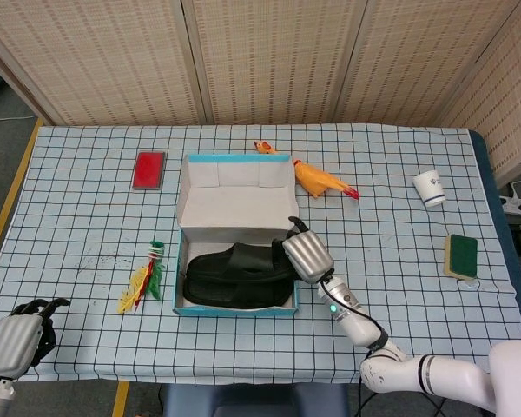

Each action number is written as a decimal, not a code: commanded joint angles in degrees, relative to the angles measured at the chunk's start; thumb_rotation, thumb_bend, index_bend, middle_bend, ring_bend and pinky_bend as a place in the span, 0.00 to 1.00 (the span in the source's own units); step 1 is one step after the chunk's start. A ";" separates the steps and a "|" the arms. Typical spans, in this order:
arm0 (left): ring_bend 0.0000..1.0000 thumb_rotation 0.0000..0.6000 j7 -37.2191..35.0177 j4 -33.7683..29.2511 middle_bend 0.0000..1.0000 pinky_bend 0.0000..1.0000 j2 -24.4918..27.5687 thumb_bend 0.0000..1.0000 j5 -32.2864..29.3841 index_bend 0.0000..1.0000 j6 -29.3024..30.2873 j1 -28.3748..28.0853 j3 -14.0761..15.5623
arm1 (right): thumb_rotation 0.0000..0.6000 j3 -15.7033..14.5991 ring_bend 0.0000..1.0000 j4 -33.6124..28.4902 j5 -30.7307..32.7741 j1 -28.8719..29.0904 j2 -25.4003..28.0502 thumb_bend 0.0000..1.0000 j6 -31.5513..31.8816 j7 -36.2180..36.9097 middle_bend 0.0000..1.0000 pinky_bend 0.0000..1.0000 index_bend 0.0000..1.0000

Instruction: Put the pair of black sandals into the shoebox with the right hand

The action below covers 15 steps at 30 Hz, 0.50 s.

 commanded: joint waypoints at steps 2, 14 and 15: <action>0.25 1.00 0.06 -0.06 0.23 0.32 0.00 0.43 0.08 0.28 0.06 0.02 0.03 | 1.00 0.74 0.00 -4.42 0.85 0.46 2.11 0.19 1.28 -3.94 0.09 0.10 0.05; 0.25 1.00 -0.10 -0.08 0.23 0.32 0.07 0.43 0.17 0.28 0.23 0.08 0.02 | 1.00 0.21 0.00 -5.37 6.77 1.33 2.83 0.16 0.32 -9.25 0.06 0.10 0.04; 0.25 1.00 -0.14 -0.06 0.23 0.32 0.07 0.43 0.11 0.29 0.19 0.06 0.00 | 1.00 0.28 0.00 -5.31 6.95 1.37 2.77 0.15 0.30 -8.93 0.06 0.10 0.04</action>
